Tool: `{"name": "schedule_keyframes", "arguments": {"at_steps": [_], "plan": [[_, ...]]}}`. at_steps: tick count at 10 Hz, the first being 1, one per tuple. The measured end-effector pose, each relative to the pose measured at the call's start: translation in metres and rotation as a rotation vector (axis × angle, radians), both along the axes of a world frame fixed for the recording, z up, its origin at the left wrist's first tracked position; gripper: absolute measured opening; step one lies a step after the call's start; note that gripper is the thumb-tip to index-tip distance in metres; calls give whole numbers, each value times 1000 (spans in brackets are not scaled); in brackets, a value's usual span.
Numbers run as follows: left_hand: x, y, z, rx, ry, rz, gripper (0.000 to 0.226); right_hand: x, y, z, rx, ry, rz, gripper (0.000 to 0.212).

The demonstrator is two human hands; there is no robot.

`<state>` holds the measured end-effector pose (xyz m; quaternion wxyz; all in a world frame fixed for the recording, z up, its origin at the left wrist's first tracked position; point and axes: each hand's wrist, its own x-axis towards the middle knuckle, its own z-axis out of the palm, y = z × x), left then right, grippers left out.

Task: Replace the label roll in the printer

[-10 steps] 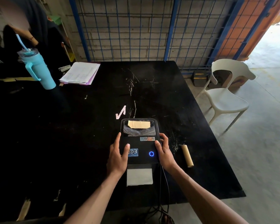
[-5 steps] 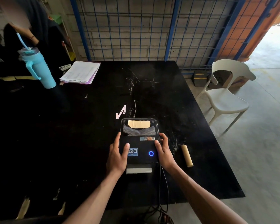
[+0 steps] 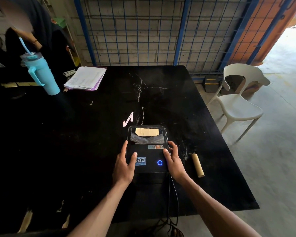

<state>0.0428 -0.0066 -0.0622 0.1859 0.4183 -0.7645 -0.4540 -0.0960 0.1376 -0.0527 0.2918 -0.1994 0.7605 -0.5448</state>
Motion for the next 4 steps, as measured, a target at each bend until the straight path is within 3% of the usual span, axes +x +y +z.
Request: {"name": "schedule_keyframes", "arguments": {"at_steps": [3,4], "plan": [[-1,-1,7,99,22,-25,78,1,3,5,35,-41,-17,52],[22,13,9,152,28,29,84,22,24,-9,93,61,-117,52]]}}
